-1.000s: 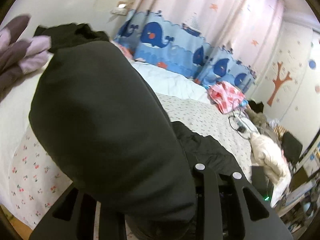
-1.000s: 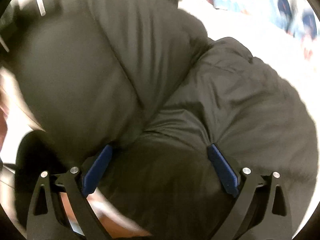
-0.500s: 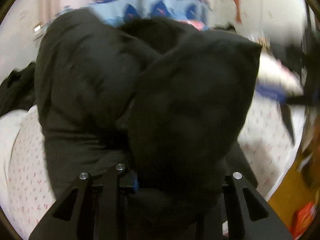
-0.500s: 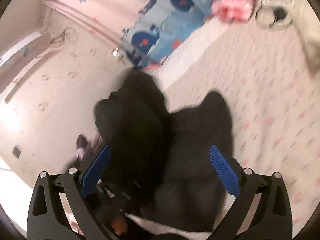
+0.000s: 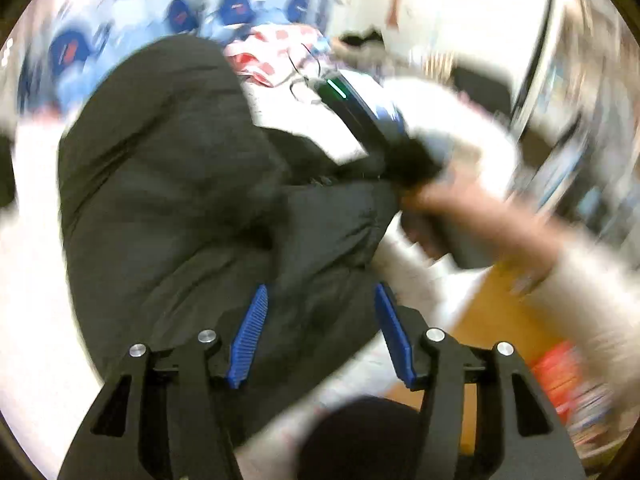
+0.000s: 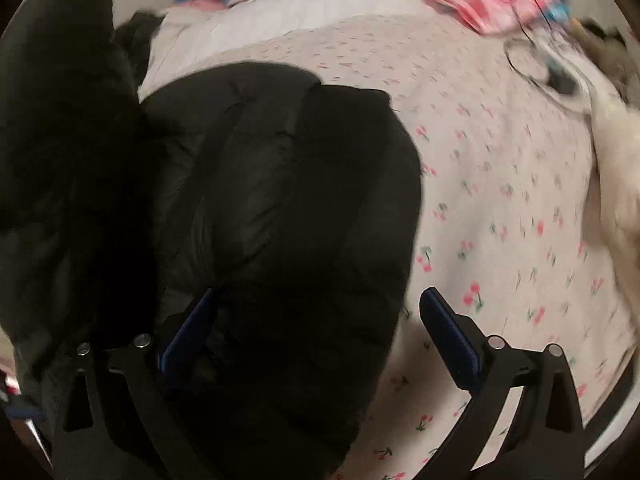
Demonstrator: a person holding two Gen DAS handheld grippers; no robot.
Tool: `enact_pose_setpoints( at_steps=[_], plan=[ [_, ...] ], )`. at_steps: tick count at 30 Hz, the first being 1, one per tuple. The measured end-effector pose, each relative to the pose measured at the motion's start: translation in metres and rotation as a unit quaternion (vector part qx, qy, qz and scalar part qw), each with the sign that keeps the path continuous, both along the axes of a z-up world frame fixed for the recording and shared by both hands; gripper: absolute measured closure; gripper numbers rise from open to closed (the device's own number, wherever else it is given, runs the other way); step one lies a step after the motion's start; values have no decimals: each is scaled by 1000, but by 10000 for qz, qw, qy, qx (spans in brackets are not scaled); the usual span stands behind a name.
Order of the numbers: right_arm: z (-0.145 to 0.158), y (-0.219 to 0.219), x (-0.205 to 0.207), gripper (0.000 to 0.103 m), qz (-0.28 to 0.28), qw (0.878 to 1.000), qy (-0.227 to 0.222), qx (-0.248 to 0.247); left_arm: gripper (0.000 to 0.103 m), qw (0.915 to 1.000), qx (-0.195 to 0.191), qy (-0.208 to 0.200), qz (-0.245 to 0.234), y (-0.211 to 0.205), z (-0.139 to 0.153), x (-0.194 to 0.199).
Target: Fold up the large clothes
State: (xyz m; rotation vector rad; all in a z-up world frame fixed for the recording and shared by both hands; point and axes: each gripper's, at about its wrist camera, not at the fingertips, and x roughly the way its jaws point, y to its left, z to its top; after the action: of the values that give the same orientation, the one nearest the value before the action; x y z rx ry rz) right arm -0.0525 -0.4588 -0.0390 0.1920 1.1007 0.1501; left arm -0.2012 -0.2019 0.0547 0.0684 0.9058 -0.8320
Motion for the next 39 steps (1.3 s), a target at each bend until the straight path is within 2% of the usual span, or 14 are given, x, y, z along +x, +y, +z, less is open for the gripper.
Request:
enact_pose_setpoints(
  at_steps=[3, 7, 11, 15, 18, 22, 25, 29, 32, 34, 35, 37, 38, 39],
  plan=[
    [-2, 0, -1, 7, 68, 9999, 83, -24, 26, 9900, -951, 441, 948, 82, 11, 29],
    [-16, 2, 7, 7, -21, 9983, 276, 508, 25, 9624, -1050, 1016, 2291, 146, -35, 95],
    [-28, 22, 7, 7, -107, 9948, 96, 1003, 21, 9440, -1369, 1852, 2363, 140, -103, 139],
    [-30, 60, 14, 6, -169, 9859, -158, 1658, 21, 9637, -1146, 1356, 1995, 136, -70, 131],
    [-31, 109, 19, 6, 268, 9703, -275, 2388, 21, 9724, -641, 783, 2101, 166, -32, 120],
    [-42, 172, 18, 6, 1212, 9718, -42, 2025, 21, 9684, 539, 156, 2429, 208, 1, 107],
    [-39, 150, 15, 6, 874, 9814, 44, 1711, 21, 9609, 1531, 104, 2307, 203, -27, 98],
    [35, 103, -13, 6, -21, 9893, -1023, 1036, 22, 9604, 1557, -50, 2311, 182, -42, 98],
    [120, 135, -24, 6, 510, 9705, -2129, 1009, 23, 9607, 1644, -191, 2228, 166, -37, 97],
    [140, 183, -16, 6, 956, 9662, -2159, 1038, 23, 9601, 1750, -261, 2164, 157, -38, 88],
    [137, 199, -9, 6, 1047, 9700, -1988, 928, 23, 9607, 1754, -245, 2136, 158, -37, 87],
    [105, 226, 13, 6, 658, 9843, -1623, -228, 22, 9635, 1690, -138, 2073, 163, -46, 95],
    [81, 227, 24, 6, 476, 9879, -1404, -462, 22, 9669, 1551, 17, 2024, 171, -48, 91],
    [41, 212, 35, 6, 249, 9961, -844, 37, 22, 9702, 1384, 156, 1983, 174, -46, 88]
  ],
)
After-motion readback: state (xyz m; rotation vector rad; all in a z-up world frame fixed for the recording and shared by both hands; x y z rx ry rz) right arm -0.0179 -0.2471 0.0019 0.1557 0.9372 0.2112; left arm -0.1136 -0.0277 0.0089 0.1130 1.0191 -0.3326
